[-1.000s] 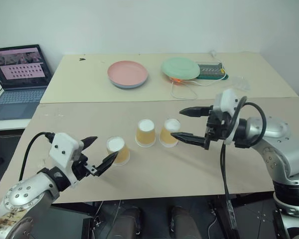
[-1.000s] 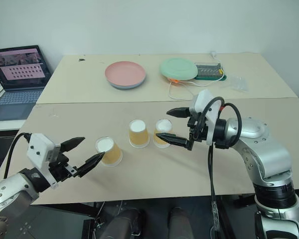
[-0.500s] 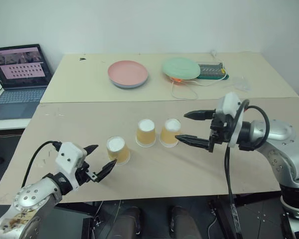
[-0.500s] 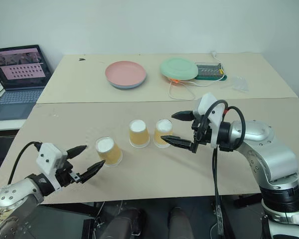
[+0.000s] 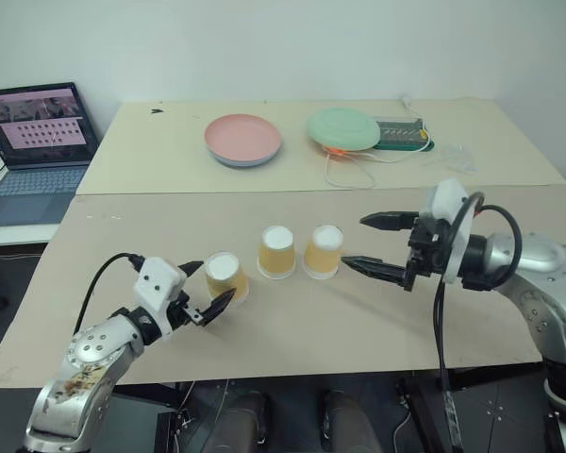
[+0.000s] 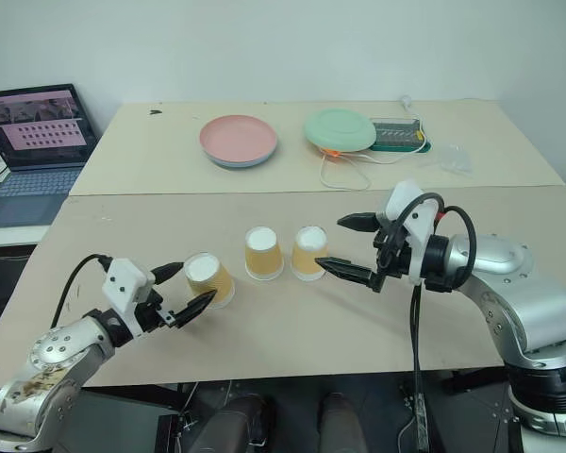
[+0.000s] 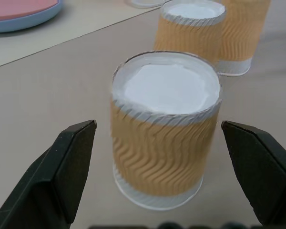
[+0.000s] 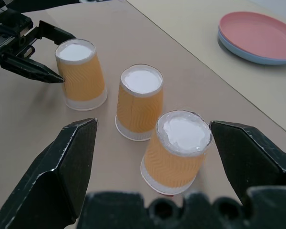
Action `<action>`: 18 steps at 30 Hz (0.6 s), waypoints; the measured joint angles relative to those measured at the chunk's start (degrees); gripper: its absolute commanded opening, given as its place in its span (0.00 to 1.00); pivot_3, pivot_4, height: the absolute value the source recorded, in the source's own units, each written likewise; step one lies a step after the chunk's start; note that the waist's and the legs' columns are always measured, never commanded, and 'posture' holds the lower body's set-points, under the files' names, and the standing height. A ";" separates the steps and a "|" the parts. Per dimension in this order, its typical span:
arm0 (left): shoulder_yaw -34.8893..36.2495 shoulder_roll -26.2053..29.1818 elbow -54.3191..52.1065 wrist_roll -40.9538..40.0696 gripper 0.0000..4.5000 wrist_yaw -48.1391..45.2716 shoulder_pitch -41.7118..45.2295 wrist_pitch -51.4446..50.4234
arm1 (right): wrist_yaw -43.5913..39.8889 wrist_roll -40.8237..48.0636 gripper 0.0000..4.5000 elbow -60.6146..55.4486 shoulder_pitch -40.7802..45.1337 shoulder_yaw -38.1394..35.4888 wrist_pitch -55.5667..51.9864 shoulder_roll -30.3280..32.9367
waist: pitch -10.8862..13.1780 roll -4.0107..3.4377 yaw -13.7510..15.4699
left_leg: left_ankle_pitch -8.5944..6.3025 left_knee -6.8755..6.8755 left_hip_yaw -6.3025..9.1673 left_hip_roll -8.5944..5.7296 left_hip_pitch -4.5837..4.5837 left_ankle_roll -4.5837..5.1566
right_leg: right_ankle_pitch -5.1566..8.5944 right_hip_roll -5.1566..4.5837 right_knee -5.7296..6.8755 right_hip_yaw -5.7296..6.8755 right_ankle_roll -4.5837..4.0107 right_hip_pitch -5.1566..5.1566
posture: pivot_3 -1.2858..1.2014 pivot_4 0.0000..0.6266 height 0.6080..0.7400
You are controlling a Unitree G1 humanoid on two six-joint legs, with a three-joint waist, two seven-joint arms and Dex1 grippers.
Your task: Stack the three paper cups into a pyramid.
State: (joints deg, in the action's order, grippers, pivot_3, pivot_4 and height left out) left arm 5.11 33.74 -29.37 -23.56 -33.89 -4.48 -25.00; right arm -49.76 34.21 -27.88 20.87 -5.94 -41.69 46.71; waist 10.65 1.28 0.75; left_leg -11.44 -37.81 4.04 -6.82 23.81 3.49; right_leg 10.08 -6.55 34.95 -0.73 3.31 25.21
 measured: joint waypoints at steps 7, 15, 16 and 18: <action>-1.54 -0.34 3.48 0.82 1.00 -1.70 4.24 0.92 | 1.08 -0.24 0.98 -0.21 -2.76 -0.66 0.01 0.23 | 0.00 0.00 -0.03 | 0.00 0.00 0.00 0.01 0.00 0.00 | 0.00 0.02 -0.01 0.01 0.01 0.01 | 0.52 0.24 0.83; -2.42 -1.32 5.21 1.15 1.00 -2.50 6.87 1.01 | 2.16 -0.36 0.98 -0.82 -4.01 -1.23 0.03 0.26 | 0.00 0.00 0.01 | 0.00 0.00 0.00 0.00 0.00 0.00 | 0.00 0.02 -0.01 0.01 0.02 -0.02 | 0.52 0.24 0.83; -2.52 -1.37 5.22 1.15 1.00 -2.64 6.87 1.01 | 2.25 -0.38 0.98 -0.90 -4.02 -1.24 0.03 0.27 | 0.00 0.00 0.01 | 0.00 0.00 0.00 0.00 0.00 0.00 | 0.00 0.02 -0.02 0.01 0.01 -0.01 | 0.52 0.24 0.83; -2.70 -1.53 5.26 1.15 0.90 -2.85 6.88 1.01 | 2.44 -0.45 1.00 -0.90 -4.11 -1.29 0.03 0.29 | 0.00 0.00 -0.06 | 0.00 0.00 0.00 0.00 0.00 0.01 | 0.00 0.03 -0.01 0.00 0.01 0.01 | 0.52 0.24 0.83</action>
State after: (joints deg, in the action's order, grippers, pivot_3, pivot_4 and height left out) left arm 2.41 32.21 -24.11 -22.41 -36.73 2.40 -23.99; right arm -47.32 33.76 -28.79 16.76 -7.23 -41.66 47.01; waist 10.65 1.29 0.69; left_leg -11.44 -37.82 4.04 -6.82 23.81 3.50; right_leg 10.08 -6.51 34.93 -0.72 3.32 25.22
